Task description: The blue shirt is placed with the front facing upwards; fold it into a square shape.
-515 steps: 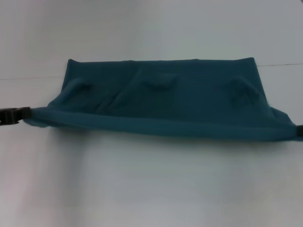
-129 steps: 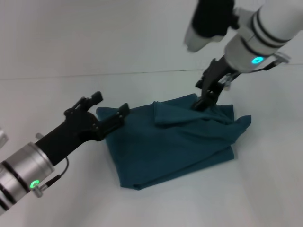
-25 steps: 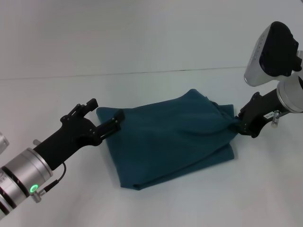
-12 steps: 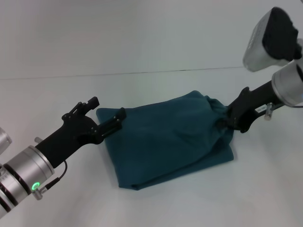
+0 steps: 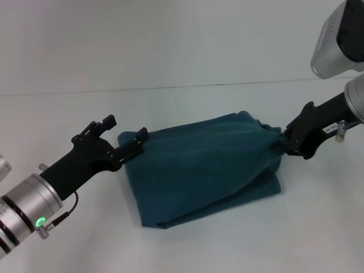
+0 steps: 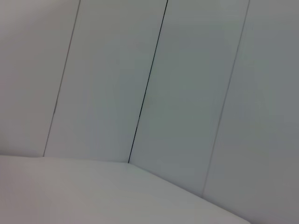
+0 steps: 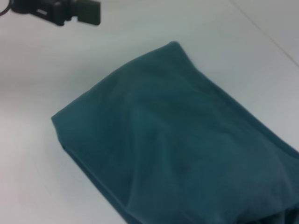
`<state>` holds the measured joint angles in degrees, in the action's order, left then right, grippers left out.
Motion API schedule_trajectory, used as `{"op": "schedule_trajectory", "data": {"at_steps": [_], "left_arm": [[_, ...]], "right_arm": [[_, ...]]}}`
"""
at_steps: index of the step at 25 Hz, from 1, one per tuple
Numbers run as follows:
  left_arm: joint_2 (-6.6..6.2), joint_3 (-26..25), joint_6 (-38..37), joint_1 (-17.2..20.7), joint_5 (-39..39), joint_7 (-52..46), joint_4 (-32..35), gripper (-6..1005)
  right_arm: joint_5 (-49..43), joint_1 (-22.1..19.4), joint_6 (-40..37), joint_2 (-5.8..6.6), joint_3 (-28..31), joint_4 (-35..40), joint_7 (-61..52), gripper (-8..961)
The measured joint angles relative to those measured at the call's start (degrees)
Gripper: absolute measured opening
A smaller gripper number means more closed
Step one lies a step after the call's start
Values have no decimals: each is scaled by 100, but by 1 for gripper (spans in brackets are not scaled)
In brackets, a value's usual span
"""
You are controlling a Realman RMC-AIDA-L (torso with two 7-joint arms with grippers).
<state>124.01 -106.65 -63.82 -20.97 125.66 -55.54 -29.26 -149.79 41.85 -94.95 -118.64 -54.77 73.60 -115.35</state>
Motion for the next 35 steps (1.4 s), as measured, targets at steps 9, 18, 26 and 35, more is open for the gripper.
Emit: {"op": "schedule_trajectory", "data": {"at_steps": [9, 18, 26, 35], "left_arm": [[0, -82, 16, -35, -22, 8, 0, 936], [0, -85, 85, -92, -42, 8, 17, 935], [0, -84, 85, -100, -51, 9, 18, 936], [-8, -96, 90, -122, -51, 9, 4, 936]], "right_arm": [[-390, -102, -100, -73, -74, -7, -5, 93], [-705, -128, -66, -88, -241, -291, -45, 94], [-835, -164, 71, -81, -9, -223, -373, 128], [-701, -184, -85, -80, 225, -243, -385, 281]]}}
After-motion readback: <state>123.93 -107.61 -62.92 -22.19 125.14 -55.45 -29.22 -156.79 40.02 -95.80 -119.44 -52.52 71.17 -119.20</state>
